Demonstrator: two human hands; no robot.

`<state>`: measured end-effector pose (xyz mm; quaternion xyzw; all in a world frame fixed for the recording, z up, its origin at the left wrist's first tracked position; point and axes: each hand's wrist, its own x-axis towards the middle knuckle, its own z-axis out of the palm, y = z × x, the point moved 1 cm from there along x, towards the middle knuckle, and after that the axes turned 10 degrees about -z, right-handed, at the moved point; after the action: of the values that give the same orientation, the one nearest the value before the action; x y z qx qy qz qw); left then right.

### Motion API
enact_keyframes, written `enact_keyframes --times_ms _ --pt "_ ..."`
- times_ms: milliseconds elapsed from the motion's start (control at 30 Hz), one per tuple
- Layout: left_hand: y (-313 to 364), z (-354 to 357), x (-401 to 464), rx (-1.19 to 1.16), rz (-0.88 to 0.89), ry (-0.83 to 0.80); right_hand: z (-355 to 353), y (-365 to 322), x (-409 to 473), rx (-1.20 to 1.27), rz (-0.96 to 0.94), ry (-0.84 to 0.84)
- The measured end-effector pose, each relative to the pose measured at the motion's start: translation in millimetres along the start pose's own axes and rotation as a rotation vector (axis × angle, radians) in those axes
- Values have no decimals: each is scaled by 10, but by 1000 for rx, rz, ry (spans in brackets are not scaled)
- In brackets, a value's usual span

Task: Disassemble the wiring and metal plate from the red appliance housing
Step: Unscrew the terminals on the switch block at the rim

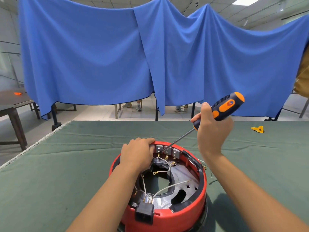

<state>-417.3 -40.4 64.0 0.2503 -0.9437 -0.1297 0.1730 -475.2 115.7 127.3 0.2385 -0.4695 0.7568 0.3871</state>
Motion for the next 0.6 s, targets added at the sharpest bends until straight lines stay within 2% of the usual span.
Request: enact_keyframes --times_ms 167,400,600 --pt "17 4 -5 -13 5 17 53 18 27 -91 -3 -43" --pt "-45 8 57 -44 -114 79 176 357 376 -341 246 66" --pt "-62 12 78 -53 -122 92 278 525 468 -428 312 47"
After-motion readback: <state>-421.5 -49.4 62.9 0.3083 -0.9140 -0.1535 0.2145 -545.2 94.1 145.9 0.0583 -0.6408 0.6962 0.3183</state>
